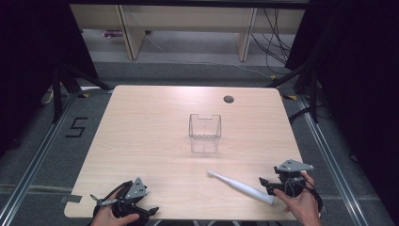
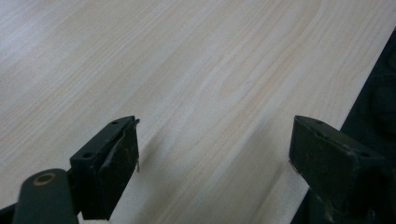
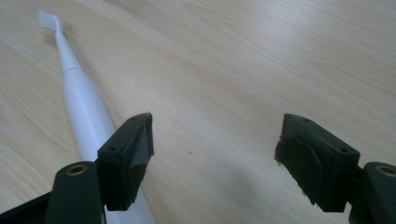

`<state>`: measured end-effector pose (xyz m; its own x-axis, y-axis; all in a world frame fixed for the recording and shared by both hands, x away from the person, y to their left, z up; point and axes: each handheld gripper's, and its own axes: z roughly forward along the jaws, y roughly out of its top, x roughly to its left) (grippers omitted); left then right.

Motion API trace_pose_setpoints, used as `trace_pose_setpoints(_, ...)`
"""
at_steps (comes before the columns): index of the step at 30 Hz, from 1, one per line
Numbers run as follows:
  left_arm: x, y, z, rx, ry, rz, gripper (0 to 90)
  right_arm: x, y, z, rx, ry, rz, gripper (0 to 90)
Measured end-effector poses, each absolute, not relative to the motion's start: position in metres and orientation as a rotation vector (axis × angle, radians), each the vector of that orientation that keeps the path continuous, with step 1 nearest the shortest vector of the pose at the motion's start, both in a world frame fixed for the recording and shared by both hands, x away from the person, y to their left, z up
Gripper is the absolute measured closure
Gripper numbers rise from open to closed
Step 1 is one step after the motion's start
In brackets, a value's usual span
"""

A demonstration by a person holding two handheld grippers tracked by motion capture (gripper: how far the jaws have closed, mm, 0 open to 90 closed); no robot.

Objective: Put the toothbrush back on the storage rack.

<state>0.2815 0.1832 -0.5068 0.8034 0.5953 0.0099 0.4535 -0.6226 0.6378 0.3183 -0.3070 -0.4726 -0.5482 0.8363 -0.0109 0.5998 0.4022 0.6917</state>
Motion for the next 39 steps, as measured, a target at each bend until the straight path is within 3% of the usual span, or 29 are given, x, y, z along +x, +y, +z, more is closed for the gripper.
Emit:
trace_pose_setpoints(15,0.281,0.183,-0.507,2.346,0.773,0.297,15.3,0.323,-0.289,-0.461,1.126,2.378,0.914,21.2)
trace_pose_setpoints(29,0.281,0.183,-0.508,2.339,0.789,0.290,15.3,0.327,-0.258,-0.453,0.915,2.518,0.898,28.9)
trace_pose_setpoints(39,0.282,0.184,-0.508,2.346,0.777,0.290,15.3,0.333,-0.235,-0.457,0.827,2.663,0.723,41.8)
